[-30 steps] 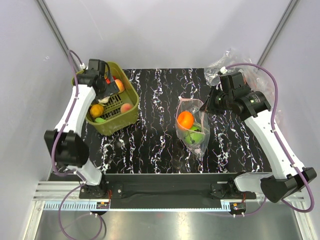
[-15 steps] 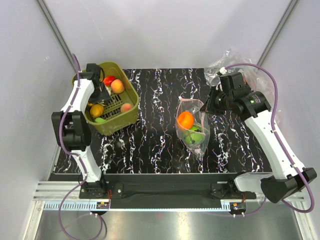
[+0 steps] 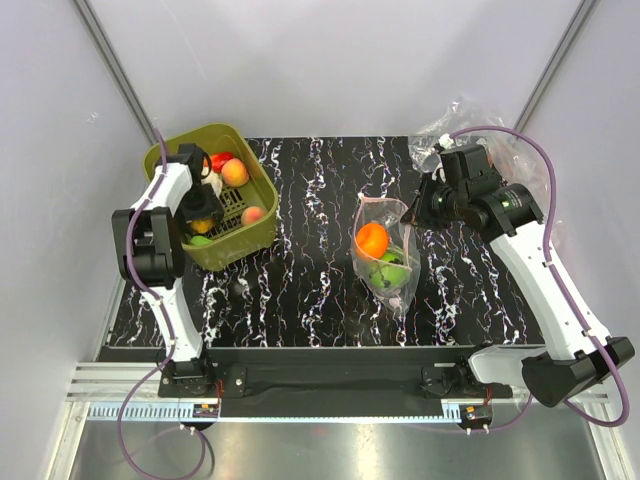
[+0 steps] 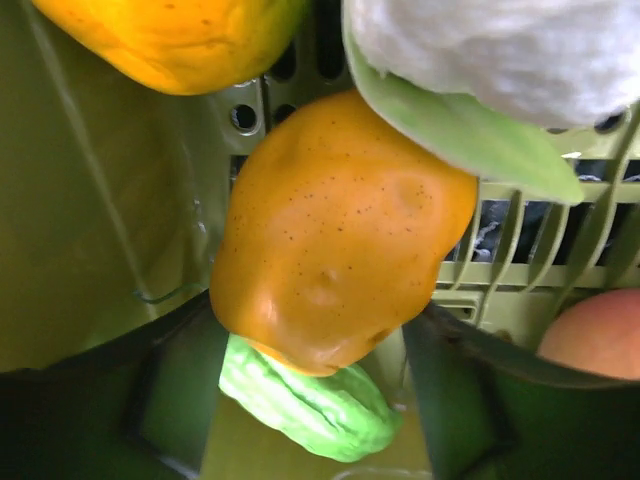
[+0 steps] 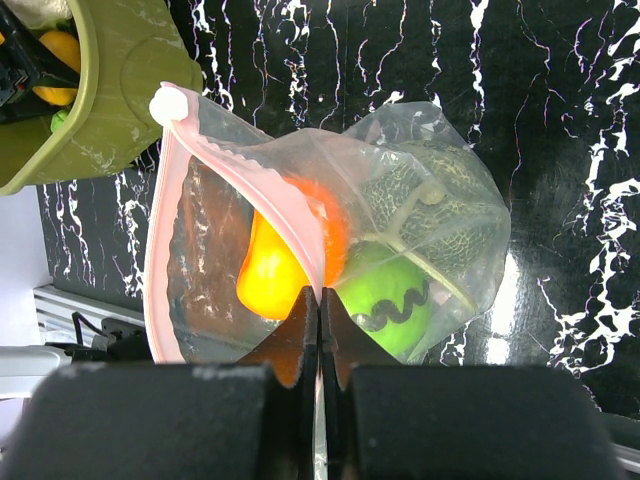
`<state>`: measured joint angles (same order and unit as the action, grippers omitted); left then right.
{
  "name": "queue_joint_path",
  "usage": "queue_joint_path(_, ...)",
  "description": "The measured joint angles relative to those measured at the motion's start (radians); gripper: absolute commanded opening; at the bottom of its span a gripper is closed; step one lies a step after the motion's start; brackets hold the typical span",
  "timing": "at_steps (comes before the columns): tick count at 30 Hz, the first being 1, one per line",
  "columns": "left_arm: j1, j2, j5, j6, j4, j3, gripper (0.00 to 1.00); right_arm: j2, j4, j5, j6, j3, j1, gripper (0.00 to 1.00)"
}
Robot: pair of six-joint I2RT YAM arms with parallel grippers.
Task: Place the food in the zip-top bag and seal the zipper
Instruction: Pick up the fake fruit from the bin.
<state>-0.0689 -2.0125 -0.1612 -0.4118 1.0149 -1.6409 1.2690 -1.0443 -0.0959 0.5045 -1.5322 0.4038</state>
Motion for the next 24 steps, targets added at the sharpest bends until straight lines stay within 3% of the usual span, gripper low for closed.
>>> queue_joint_path(2, -0.003, 0.0, 0.027, 0.001, -0.002, 0.0, 0.52, -0.001, 0.0, 0.0, 0.0, 0.0, 0.0, 0.0)
queue_joint_path(6, -0.004, 0.017, 0.05, 0.011, -0.008, 0.001, 0.44, -0.003, 0.0, 0.0, -0.001, 0.0, 0.0, 0.0)
queue_joint_path(11, -0.004, 0.115, 0.095, 0.005, -0.028, 0.016, 0.44, -0.003, 0.0, -0.002, -0.001, 0.0, 0.0, 0.0)
queue_joint_path(18, 0.013, 0.397, 0.269, -0.066, -0.141, 0.092, 0.44, -0.002, 0.0, -0.003, -0.003, 0.0, 0.0, 0.0)
queue_joint_path(24, 0.074, 0.518, 0.414, -0.116, -0.207, 0.094, 0.43, 0.002, 0.0, -0.003, -0.003, -0.001, 0.0, 0.0)
